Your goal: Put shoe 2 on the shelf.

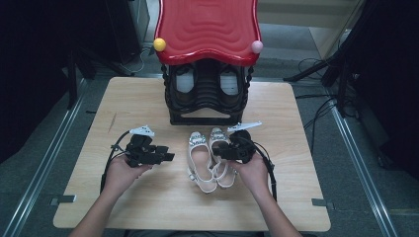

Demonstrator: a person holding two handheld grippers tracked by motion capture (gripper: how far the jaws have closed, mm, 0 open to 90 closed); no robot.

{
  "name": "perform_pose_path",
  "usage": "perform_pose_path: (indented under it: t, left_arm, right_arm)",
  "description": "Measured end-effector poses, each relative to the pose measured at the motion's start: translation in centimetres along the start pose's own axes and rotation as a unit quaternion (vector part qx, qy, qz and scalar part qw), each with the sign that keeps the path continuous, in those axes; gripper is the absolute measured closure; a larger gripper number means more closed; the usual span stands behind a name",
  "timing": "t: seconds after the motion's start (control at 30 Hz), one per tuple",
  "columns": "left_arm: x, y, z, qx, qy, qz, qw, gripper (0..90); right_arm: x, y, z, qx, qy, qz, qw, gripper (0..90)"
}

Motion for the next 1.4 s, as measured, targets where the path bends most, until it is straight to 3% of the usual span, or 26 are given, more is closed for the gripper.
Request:
perform_pose_path:
  t: [0.23,0.43,0.73,0.83,0.97,1.17,1.27,1.4]
  left_arm:
    - [-0.1,-0.1,0.1,-0.001,0.005,0.000,1.0000,52.9]
    - [-0.2,-0.2,0.2,-0.002,0.006,-0.001,1.0000,52.8]
    - [-0.5,-0.3,0.2,-0.005,0.008,-0.001,1.0000,52.8]
    - [-0.5,-0.4,0.3,-0.008,0.008,-0.005,0.9999,52.7]
    - [-0.6,-0.5,0.2,-0.009,0.009,-0.005,0.9999,52.7]
    - [-0.6,-0.6,0.3,-0.017,0.009,-0.006,0.9998,52.5]
    - [-0.7,-0.9,0.9,-0.019,0.017,0.001,0.9997,52.5]
    - [-0.5,-1.5,1.4,-0.021,0.022,0.007,0.9995,52.5]
  right_arm:
    - [-0.3,-0.9,-1.9,0.010,-0.043,0.012,0.9989,60.4]
    - [-0.4,-1.2,-2.7,0.025,-0.077,0.005,0.9967,60.1]
    - [-0.3,-1.7,-3.6,0.056,-0.113,0.009,0.9920,58.1]
    - [0.3,-1.7,-4.0,0.060,-0.144,0.007,0.9877,58.7]
    - [0.4,-1.7,-3.9,0.066,-0.145,0.008,0.9873,63.1]
    - [0.5,-2.1,-4.2,0.089,-0.140,0.041,0.9853,68.9]
    - [0.6,-2.3,-4.3,0.108,-0.144,0.056,0.9821,72.7]
    - [0.5,-2.2,-4.3,0.114,-0.151,0.066,0.9797,77.8]
Point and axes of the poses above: each handheld gripper's, and its own axes: z roughly backward along the jaws, x roughly out of its underside, y roughly to its right, the point moved 5 cm from there along -z, roughly forward along the jaws
